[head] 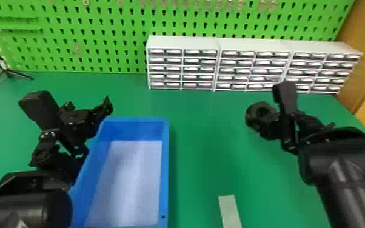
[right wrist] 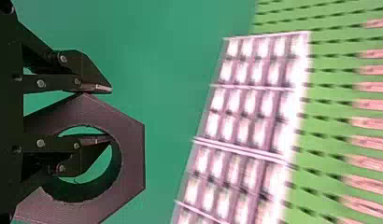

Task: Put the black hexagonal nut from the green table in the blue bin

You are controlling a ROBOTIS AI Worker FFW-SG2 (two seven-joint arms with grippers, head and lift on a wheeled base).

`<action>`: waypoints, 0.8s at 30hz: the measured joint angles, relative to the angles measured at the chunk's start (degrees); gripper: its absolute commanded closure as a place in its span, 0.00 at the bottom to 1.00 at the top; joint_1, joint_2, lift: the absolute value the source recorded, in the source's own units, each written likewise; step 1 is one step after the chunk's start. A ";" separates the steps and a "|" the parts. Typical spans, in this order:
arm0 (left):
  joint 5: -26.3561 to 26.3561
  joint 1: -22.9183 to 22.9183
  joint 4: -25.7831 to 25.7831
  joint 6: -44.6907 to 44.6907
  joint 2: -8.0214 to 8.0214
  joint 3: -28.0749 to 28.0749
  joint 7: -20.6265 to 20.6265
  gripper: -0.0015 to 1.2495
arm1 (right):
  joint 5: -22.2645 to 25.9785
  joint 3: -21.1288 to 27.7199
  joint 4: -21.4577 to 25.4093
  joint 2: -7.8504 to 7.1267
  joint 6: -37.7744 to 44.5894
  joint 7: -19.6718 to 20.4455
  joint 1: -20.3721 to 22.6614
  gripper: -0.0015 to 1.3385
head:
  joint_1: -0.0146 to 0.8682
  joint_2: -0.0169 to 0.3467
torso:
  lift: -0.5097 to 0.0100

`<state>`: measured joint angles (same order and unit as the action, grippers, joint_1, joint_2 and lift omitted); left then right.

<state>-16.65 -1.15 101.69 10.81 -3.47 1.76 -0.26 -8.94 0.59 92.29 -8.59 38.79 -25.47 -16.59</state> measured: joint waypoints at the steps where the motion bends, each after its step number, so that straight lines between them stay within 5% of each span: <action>1: 0.01 0.00 0.00 0.00 0.00 0.00 0.00 0.10 | 0.20 0.85 0.26 0.25 -1.95 0.02 0.43 0.76 | 0.80 0.07 | 0.79; 13: 0.04 0.06 0.00 0.00 0.02 0.22 0.00 0.10 | 9.88 6.05 1.89 2.75 -25.07 5.52 3.48 0.76 | 0.80 0.07 | 0.79; 24: 0.35 0.00 -0.02 0.00 0.04 0.18 0.00 0.10 | 21.52 -3.81 1.59 1.05 -37.16 12.09 2.45 0.76 | 0.80 0.07 | 0.79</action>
<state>-16.30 -1.15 101.67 10.81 -3.43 1.93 -0.26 12.57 -3.22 93.89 -7.54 1.62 -13.37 -14.14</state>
